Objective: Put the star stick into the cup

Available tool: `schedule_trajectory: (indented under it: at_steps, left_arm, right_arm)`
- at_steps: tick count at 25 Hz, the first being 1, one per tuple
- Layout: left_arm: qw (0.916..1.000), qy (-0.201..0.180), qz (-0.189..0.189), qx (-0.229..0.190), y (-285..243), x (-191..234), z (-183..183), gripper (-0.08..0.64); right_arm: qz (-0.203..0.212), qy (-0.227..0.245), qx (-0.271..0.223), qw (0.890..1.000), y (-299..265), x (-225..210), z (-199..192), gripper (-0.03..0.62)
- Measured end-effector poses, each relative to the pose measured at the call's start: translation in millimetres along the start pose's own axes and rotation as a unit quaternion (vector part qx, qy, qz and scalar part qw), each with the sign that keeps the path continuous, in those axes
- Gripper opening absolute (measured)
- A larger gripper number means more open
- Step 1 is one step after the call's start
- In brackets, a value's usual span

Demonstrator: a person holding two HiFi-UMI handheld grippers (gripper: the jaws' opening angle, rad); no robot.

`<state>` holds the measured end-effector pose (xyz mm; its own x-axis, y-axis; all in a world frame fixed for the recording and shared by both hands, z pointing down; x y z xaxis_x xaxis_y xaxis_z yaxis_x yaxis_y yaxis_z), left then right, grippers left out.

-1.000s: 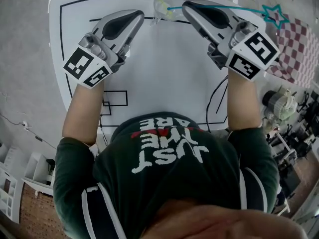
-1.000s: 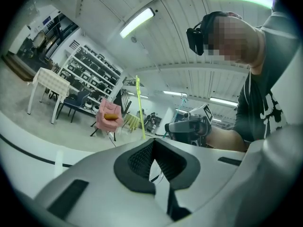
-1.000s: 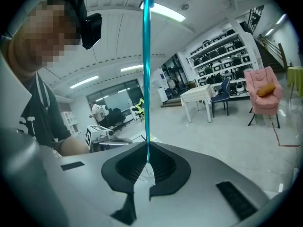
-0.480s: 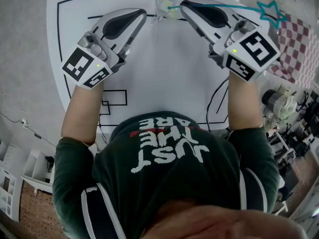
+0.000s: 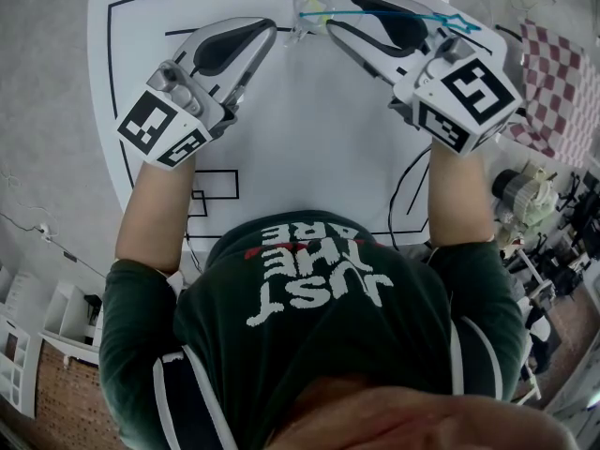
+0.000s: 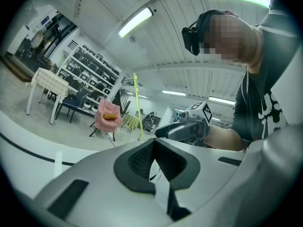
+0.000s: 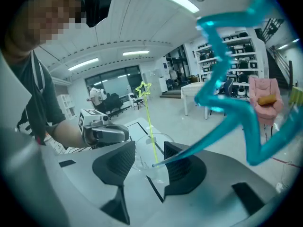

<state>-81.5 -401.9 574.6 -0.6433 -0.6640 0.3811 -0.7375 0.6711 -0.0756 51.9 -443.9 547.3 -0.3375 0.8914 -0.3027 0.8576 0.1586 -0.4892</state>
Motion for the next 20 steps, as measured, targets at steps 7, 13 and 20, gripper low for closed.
schedule_trajectory:
  at_steps: [7,13,20]
  left_arm:
    - [1.0000,-0.001,0.001,-0.002,4.4,-1.0,0.8,0.008]
    - [1.0000,-0.001,0.000,-0.005,5.5,-3.0,2.6,0.008]
    - [1.0000,-0.003,0.004,-0.008,11.6,-8.8,6.6,0.008]
  right_arm:
    - [-0.008,0.001,-0.001,1.000,-0.2,2.6,0.4,0.207]
    - [-0.035,-0.003,-0.010,0.999,4.6,0.3,-1.9,0.230]
    - [-0.084,-0.019,-0.016,0.996,13.9,-1.9,-8.1,0.253]
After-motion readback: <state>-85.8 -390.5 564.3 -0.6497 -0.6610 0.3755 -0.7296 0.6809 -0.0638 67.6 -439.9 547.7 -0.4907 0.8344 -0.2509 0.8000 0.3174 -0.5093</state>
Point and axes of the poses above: the fingertips, and each gripper's own axes: y backward along the fingers, x to its left, z out of its top, the point moved 4 cm from there along y, backward along the fingers, and after that the axes turned 7 degrees about z, right-handed, at the moved point
